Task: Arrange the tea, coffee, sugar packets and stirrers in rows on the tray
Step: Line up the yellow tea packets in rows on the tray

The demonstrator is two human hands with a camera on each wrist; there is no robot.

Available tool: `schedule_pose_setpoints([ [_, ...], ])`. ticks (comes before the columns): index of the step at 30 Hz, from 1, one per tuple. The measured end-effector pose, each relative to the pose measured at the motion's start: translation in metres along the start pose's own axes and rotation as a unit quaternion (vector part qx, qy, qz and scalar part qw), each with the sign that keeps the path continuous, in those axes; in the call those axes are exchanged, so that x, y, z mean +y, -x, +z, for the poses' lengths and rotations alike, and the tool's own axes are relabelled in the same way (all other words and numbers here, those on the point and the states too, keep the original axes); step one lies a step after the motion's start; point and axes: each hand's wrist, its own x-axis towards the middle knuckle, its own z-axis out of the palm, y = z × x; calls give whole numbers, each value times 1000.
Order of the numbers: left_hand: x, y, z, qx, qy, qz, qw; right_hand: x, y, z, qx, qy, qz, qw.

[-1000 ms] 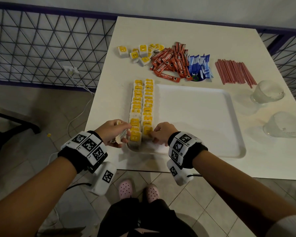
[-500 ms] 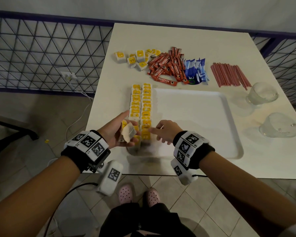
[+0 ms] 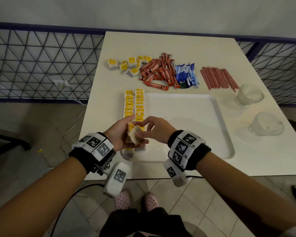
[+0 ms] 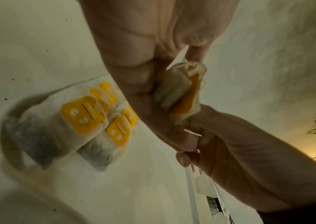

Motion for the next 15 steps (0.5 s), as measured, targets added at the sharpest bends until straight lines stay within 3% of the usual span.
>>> schedule_pose_setpoints([
  [4, -1, 1, -1, 19, 38, 20, 999, -1, 3, -1, 24, -26, -22, 999],
  [8, -4, -3, -4, 86, 42, 44, 994, -4, 9, 6, -9, 12, -45, 999],
  [12, -7, -2, -3, 77, 47, 55, 994, -5, 6, 9, 3, 85, -80, 993],
  [15, -11, 3, -6, 73, 13, 50, 996, -5, 3, 5, 19, 74, -72, 994],
])
